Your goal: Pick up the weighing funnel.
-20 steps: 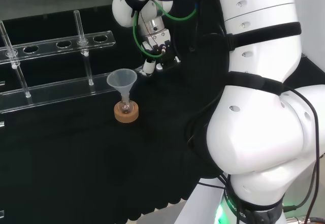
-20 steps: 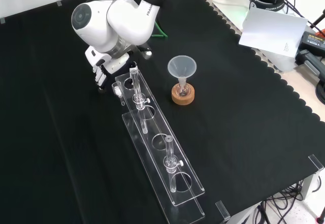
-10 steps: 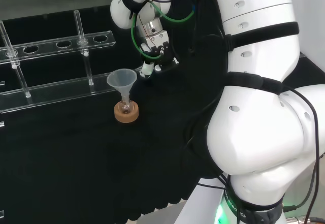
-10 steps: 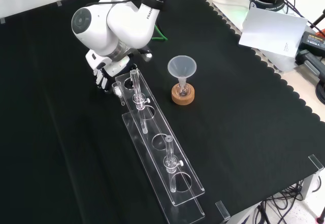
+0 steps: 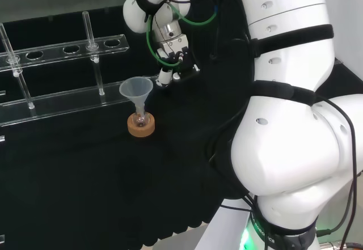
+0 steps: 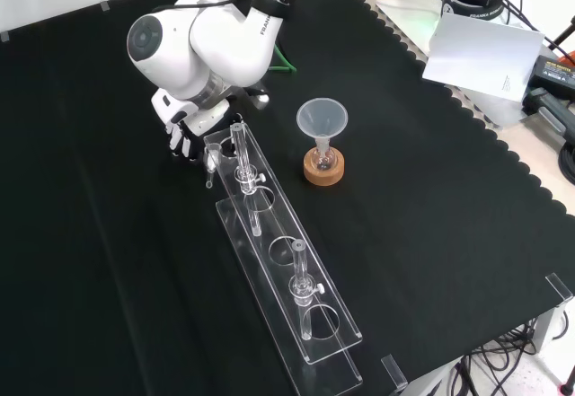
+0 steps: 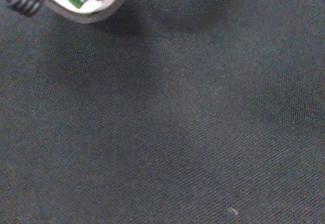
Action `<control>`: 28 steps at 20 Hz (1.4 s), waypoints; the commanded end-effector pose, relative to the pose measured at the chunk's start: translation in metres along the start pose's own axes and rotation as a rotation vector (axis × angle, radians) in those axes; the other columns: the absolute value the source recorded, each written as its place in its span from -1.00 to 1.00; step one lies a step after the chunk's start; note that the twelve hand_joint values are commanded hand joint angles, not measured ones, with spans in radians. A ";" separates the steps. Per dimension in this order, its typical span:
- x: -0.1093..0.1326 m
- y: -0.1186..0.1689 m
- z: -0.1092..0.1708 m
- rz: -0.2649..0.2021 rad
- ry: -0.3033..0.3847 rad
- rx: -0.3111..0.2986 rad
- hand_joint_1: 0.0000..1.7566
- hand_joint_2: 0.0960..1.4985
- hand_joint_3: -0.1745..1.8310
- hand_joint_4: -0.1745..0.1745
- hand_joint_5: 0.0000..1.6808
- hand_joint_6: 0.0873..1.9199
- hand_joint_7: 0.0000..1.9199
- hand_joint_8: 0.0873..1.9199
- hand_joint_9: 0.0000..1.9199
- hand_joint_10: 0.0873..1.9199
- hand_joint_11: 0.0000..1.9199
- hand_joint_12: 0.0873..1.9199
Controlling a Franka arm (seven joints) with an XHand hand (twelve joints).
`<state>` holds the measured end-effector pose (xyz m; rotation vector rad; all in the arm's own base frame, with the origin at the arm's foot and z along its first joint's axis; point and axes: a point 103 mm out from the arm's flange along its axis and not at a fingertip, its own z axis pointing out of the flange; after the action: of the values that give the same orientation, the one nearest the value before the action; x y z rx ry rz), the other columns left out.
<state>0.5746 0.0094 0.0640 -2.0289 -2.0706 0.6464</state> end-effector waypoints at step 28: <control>-0.072 -0.111 -0.079 0.100 0.004 -0.120 0.28 -0.14 -0.27 1.00 0.55 -0.47 -0.33 -0.34 0.06 -0.71 -0.09 0.02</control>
<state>0.5341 -0.0320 0.1702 -2.1835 -2.0798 0.5294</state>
